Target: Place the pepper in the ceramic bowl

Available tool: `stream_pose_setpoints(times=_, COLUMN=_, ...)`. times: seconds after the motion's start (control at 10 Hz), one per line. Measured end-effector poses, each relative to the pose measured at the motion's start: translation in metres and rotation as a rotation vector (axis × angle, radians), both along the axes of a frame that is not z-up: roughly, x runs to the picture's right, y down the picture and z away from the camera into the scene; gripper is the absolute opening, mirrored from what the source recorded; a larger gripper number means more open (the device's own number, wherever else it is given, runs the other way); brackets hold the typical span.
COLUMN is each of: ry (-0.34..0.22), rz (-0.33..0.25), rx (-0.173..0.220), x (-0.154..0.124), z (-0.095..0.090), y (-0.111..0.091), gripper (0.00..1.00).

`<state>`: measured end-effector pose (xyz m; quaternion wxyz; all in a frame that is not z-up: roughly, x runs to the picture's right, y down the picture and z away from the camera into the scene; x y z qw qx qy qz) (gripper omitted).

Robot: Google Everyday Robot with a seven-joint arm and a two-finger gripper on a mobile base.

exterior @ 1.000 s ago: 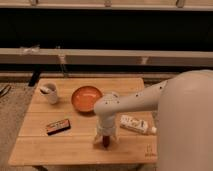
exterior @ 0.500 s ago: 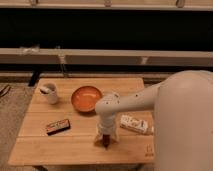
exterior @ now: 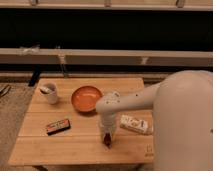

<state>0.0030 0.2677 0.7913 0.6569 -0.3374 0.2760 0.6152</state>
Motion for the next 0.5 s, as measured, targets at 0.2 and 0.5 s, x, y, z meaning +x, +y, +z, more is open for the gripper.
stream_pose_setpoints(times=0.2, ry=-0.006, rz=-0.003, rx=0.036, x=0.000, z=-0.003, y=-0.019, gripper=0.01)
stream_pose_setpoints(times=0.5, ry=-0.023, rz=-0.016, rx=0.114, x=0.008, z=-0.016, y=-0.074, gripper=0.00)
